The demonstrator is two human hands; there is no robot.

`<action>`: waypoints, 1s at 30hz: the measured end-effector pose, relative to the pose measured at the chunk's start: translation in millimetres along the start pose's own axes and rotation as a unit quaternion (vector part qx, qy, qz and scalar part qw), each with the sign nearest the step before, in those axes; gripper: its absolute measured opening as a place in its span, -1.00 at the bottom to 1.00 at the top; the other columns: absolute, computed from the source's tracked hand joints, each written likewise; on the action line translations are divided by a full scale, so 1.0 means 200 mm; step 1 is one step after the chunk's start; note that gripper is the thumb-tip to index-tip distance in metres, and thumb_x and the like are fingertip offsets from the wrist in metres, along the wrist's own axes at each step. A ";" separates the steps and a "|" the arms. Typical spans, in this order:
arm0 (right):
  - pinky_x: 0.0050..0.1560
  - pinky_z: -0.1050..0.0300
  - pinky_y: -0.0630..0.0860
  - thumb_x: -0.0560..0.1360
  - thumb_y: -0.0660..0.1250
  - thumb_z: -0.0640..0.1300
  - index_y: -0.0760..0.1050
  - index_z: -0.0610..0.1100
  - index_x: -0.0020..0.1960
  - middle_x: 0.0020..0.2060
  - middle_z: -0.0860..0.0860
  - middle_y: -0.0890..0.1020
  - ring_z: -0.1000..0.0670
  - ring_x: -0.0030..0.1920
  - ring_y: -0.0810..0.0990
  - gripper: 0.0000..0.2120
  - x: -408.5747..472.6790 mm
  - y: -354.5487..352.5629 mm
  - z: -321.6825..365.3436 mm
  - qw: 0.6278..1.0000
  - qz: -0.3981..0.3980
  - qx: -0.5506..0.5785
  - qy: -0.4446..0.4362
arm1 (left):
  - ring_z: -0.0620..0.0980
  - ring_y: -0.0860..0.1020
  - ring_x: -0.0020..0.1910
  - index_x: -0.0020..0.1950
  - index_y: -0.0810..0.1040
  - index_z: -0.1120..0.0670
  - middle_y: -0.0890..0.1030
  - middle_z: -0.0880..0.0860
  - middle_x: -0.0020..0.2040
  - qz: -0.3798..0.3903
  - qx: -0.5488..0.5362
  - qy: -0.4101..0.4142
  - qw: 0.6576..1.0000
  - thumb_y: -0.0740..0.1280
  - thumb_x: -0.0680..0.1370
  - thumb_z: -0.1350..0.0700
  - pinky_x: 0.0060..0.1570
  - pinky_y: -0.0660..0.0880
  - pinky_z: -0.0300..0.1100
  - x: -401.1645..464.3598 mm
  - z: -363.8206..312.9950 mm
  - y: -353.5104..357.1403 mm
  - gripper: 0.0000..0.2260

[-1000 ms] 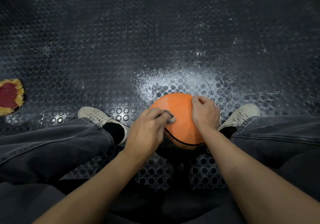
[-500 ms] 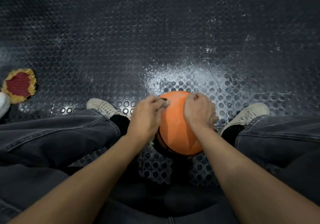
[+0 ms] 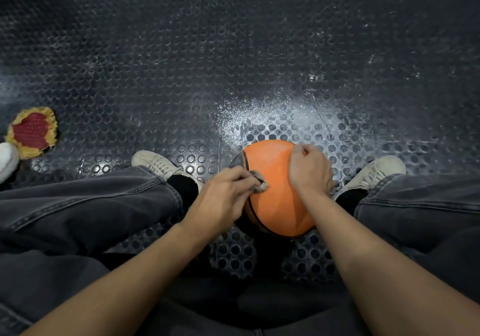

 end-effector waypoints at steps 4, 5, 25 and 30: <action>0.42 -0.29 0.21 0.62 0.07 0.03 0.48 -0.03 0.36 0.27 -0.08 0.55 -0.17 0.31 0.44 -0.60 -0.05 0.02 0.02 1.000 -0.018 -0.007 -0.012 | -0.32 0.45 -0.21 0.12 0.66 0.00 0.57 -0.12 0.01 -0.080 -0.006 -0.190 0.979 0.33 0.58 0.13 -0.14 0.35 -0.60 0.19 0.20 -0.05 -0.83; 0.41 -0.28 0.21 0.62 0.07 0.03 0.47 -0.04 0.37 0.29 -0.09 0.54 -0.18 0.32 0.43 -0.59 -0.07 0.02 0.01 1.000 -0.026 -0.012 -0.001 | -0.31 0.44 -0.24 0.12 0.66 0.01 0.56 -0.12 0.01 -0.076 0.006 -0.196 0.978 0.33 0.58 0.14 -0.14 0.33 -0.61 0.20 0.20 -0.04 -0.84; 0.24 -0.12 0.43 0.63 0.11 0.04 0.54 -0.05 -0.05 -0.25 0.02 0.50 -0.11 -0.08 0.49 -0.72 -0.03 -0.07 -0.05 0.999 -0.019 0.021 0.017 | -0.17 0.48 0.05 0.16 0.62 -0.01 0.55 -0.08 0.10 -0.136 -0.067 -0.263 0.953 0.31 0.58 0.14 0.04 0.34 -0.44 -0.03 0.24 -0.20 -0.81; 0.12 0.04 0.42 0.62 0.20 -0.04 0.54 -0.07 0.05 -0.15 0.04 0.50 -0.03 -0.12 0.46 -0.83 0.02 -0.08 -0.04 1.000 0.009 0.003 -0.004 | -0.08 0.55 0.09 0.19 0.62 0.07 0.59 -0.02 0.10 -0.205 -0.137 -0.357 0.901 0.31 0.59 0.11 0.17 0.47 -0.17 -0.14 0.48 -0.23 -0.79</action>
Point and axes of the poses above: each hand's wrist, its own x-axis towards the middle knuckle, its own y-axis out of the palm, z = x × y, the point moved 8 cm from there along x, towards the middle knuckle
